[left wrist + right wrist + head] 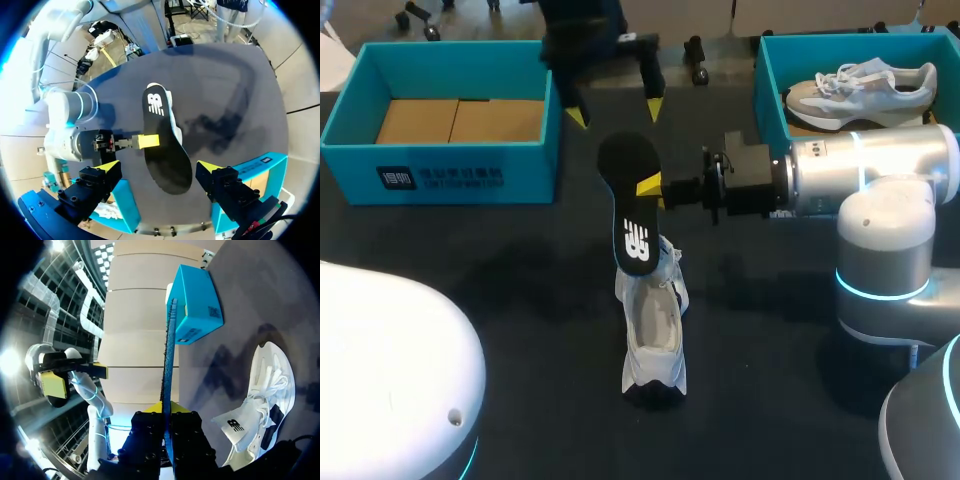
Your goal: Take the shoe out of the shoebox, open the shoe tongue, remove and reinsert the insole, then place the shoe into the shoebox
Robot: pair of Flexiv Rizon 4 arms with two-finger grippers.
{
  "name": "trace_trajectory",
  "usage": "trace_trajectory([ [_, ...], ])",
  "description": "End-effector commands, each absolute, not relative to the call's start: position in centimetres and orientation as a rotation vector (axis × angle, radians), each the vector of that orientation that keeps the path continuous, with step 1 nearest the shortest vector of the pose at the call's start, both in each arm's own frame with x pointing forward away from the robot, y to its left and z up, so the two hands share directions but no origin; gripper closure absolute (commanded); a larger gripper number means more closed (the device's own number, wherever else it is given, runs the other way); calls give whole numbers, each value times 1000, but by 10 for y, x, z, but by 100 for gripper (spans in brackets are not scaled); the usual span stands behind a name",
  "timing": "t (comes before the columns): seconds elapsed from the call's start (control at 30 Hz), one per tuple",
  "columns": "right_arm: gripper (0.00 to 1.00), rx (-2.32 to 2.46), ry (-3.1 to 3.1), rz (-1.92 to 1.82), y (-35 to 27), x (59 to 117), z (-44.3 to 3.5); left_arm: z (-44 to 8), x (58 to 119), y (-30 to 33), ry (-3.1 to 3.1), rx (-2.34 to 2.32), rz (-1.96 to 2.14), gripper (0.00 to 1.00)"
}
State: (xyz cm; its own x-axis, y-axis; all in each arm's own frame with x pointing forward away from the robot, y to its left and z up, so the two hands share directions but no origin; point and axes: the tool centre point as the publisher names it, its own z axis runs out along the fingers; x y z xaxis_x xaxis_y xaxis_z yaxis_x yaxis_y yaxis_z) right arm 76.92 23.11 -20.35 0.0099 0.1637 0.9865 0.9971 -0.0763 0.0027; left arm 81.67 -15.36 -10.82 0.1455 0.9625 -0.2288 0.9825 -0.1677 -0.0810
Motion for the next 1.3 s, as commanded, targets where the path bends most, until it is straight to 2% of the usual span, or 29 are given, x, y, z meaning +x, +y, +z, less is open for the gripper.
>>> trace_trajectory([
  [0.03,100,-1392,-1291,-1181,233,769,-204,-105,819,-158,2005,2329,-299,0],
  [0.43,100,-1392,-1291,-1181,233,769,-204,-102,818,-157,1982,2175,-381,0],
  [0.9,100,-1392,-1291,-1181,233,769,-204,-89,813,-134,1754,1772,-877,0],
  [1.3,100,-1392,-1291,-1181,233,769,-204,-93,806,-122,1690,1494,-954,0],
])
